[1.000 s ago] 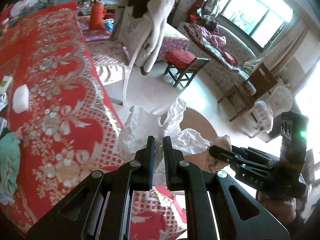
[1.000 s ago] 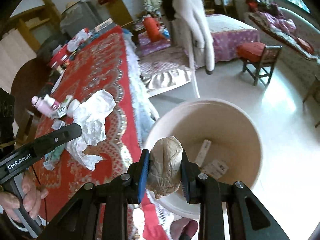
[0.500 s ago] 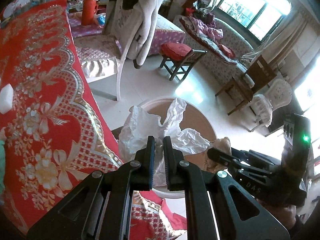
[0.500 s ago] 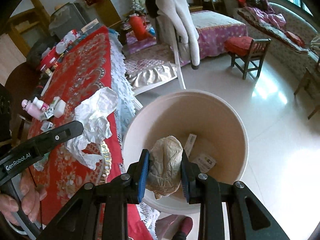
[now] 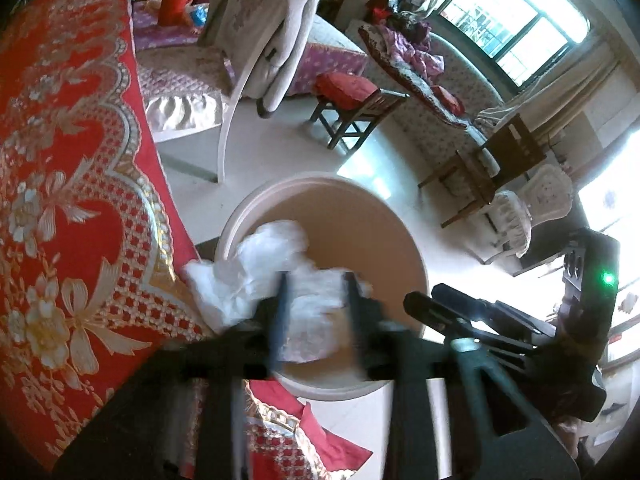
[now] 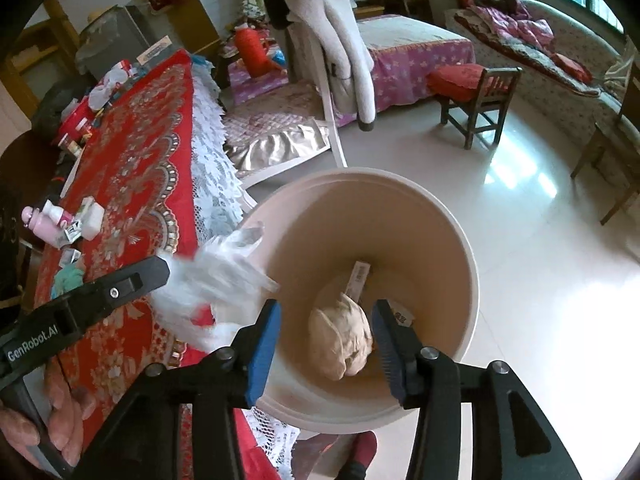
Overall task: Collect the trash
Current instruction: 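Open both tools to drop the tissue and paper into the bucket, then move both tools back over the table toward the remaining trash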
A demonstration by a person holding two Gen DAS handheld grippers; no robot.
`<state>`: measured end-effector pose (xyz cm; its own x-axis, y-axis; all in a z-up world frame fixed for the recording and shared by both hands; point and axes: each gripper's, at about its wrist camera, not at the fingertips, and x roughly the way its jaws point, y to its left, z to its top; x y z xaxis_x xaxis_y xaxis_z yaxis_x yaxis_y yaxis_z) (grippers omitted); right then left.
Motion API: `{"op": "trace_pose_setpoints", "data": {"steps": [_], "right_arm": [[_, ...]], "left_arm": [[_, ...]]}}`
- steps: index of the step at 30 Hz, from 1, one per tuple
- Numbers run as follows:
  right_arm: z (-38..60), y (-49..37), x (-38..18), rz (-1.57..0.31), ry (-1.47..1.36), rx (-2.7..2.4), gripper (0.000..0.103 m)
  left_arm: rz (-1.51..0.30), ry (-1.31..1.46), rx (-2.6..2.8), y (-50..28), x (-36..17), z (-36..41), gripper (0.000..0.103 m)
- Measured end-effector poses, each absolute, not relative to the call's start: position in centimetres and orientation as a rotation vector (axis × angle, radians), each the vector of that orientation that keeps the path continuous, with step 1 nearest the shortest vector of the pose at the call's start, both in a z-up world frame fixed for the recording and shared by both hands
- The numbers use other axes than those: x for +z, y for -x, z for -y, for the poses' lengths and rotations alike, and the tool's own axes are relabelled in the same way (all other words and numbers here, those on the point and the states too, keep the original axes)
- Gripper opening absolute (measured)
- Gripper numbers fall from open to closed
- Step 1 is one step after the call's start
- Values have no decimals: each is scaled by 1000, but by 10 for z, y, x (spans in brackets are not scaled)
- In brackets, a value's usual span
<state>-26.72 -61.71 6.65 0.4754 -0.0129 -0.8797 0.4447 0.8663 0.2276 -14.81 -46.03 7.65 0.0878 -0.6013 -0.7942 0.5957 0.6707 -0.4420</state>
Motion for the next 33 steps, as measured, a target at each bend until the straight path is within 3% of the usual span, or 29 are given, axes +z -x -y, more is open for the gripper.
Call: {"op": "trace_pose_setpoints", "data": {"steps": [1, 21, 33], "right_arm": [[618, 268, 66, -1051, -465, -293, 46], [578, 238, 80, -1045, -410, -174, 46], [497, 183, 91, -1046, -308, 23, 47]], "left_arm": [[-1184, 24, -891, 147, 76, 457, 54], [-1047, -44, -670, 149, 101, 392, 54], [-992, 1, -477, 134, 115, 302, 54]]}}
